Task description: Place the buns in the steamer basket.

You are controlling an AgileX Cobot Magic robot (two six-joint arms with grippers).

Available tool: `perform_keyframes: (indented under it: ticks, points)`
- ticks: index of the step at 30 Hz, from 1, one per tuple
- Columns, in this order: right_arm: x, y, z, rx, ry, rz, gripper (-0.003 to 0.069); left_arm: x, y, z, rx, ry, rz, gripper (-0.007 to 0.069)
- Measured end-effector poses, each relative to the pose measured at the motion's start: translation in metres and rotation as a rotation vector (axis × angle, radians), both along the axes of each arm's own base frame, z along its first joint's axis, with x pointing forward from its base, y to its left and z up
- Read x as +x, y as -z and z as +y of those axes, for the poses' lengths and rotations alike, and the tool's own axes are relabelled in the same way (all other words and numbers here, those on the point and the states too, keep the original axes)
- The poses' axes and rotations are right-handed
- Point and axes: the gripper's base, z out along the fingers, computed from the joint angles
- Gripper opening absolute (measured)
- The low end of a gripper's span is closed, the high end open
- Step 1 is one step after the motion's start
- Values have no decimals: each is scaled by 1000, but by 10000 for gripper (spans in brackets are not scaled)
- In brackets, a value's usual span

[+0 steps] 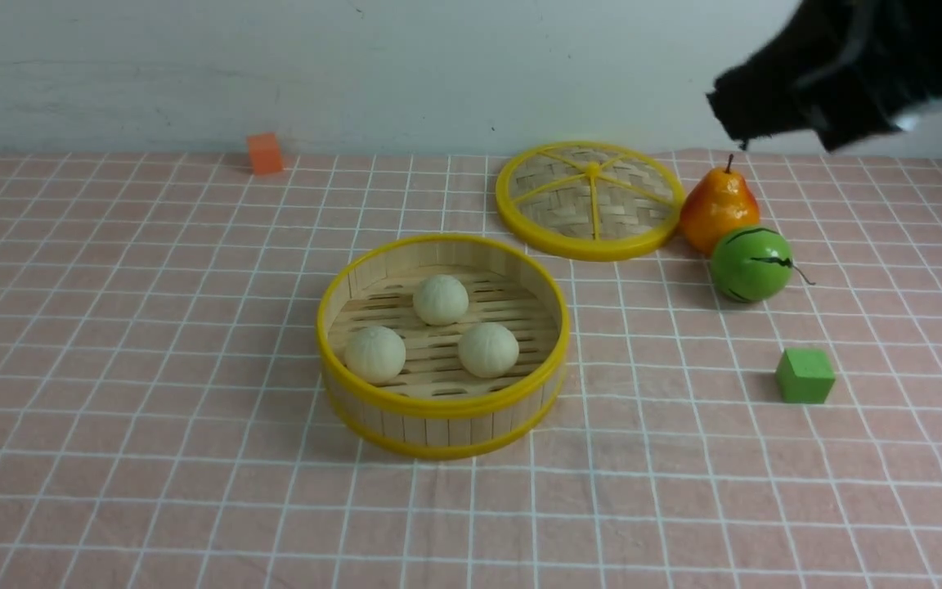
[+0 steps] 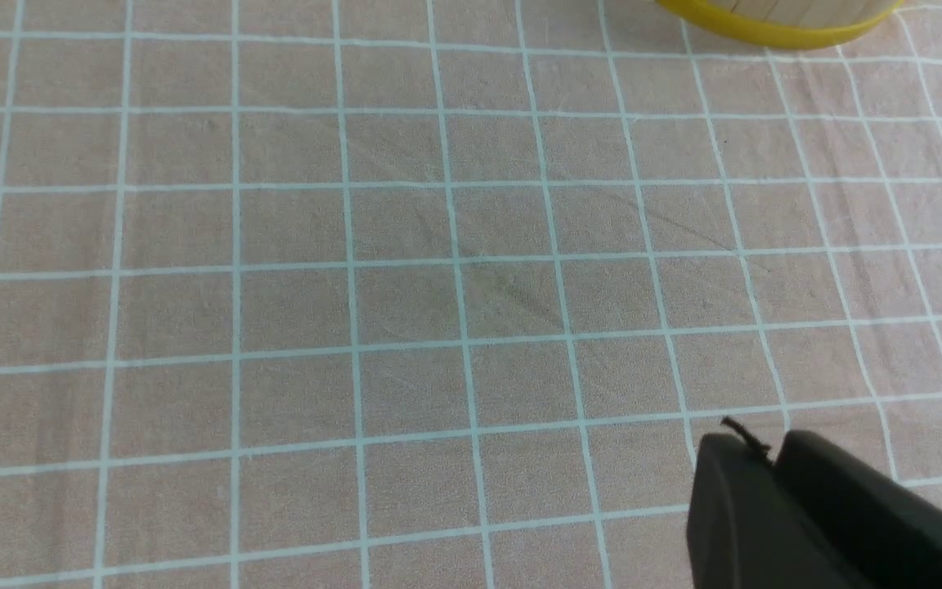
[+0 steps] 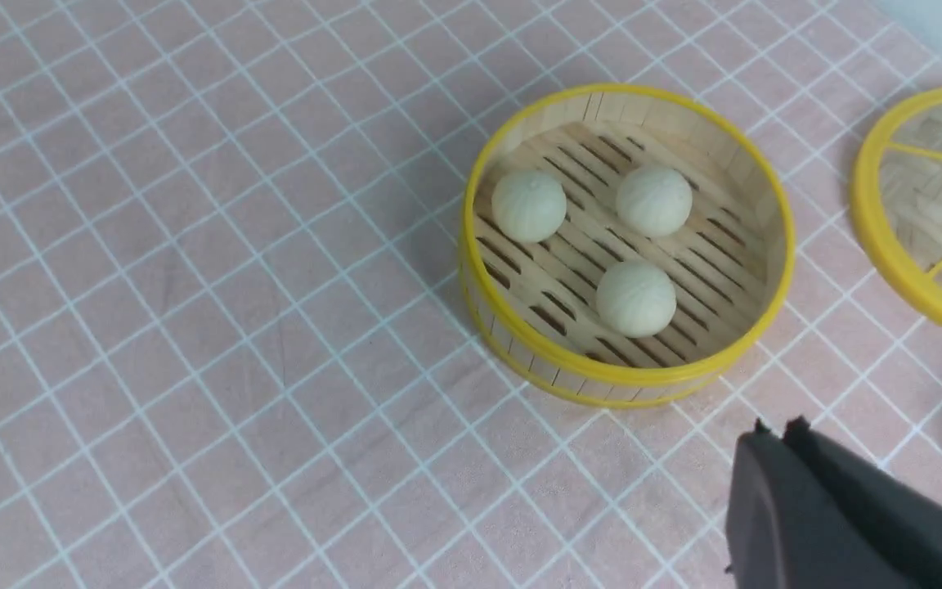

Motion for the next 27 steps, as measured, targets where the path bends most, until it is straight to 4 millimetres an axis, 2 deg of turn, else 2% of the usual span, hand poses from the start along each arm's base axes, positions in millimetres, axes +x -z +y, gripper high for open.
perform_keyframes:
  ticks: [3, 5, 8, 13, 22, 25, 27]
  points:
    - [-28, 15, -18, 86, 30, -85, -17, 0, 0, 0, 0, 0, 1, 57]
    - [-34, 24, -22, 116, 42, -105, -18, 0, 0, 0, 0, 0, 1, 57]
    - [-59, 41, -39, 214, 70, -182, -14, 0, 0, 0, 0, 0, 1, 57]
    - [-80, 60, -52, 233, 81, -210, -10, 0, 0, 0, 0, 0, 1, 57]
    - [-129, 61, -84, 281, 85, -301, -22, 0, 0, 0, 0, 0, 1, 65]
    - [-136, 67, -91, 294, 114, -317, -22, 0, 0, 0, 0, 0, 1, 69]
    - [-141, 81, -98, 313, 156, -332, -22, 0, 0, 0, 0, 0, 1, 71]
